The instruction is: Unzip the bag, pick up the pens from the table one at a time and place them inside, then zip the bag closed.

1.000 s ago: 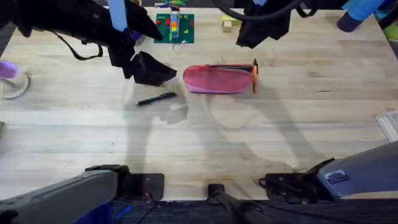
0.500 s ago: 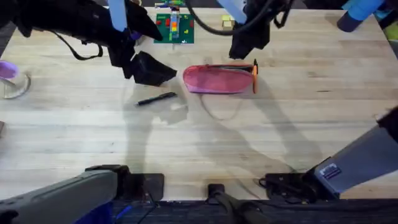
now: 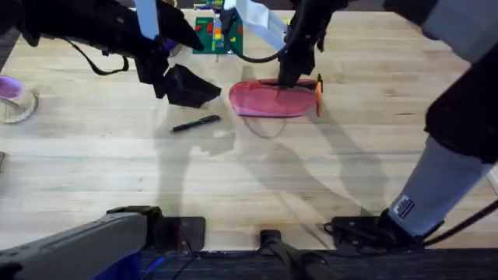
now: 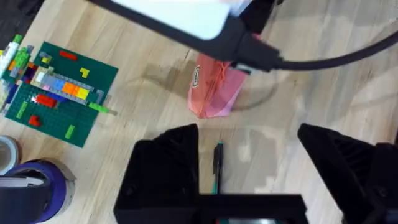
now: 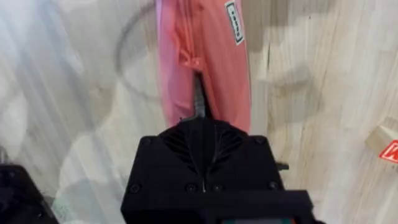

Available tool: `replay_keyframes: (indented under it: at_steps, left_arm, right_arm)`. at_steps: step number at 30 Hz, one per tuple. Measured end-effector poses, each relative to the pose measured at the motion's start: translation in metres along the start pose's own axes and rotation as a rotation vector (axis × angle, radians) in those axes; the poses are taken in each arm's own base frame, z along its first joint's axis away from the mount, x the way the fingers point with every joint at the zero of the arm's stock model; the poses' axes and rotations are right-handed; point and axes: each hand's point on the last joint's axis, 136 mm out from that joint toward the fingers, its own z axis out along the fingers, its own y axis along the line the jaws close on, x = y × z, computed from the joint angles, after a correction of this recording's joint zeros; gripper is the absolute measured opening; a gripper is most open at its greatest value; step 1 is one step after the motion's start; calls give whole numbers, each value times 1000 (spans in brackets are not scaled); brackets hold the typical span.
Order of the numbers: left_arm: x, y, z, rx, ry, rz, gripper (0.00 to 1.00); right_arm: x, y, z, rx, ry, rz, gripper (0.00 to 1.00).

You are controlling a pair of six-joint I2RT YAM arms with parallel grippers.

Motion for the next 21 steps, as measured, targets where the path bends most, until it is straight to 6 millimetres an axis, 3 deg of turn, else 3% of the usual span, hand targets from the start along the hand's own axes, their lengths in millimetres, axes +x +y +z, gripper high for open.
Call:
replay_keyframes:
  at_steps: [10,21]
  left_arm:
    - [0,0,0,0,0,0,993]
    - [0,0,0,0,0,0,994]
  right_arm:
    - [-6,-10,7,24,-22,-8,33]
    - [-10,-17,30,-1,-23,-5,33]
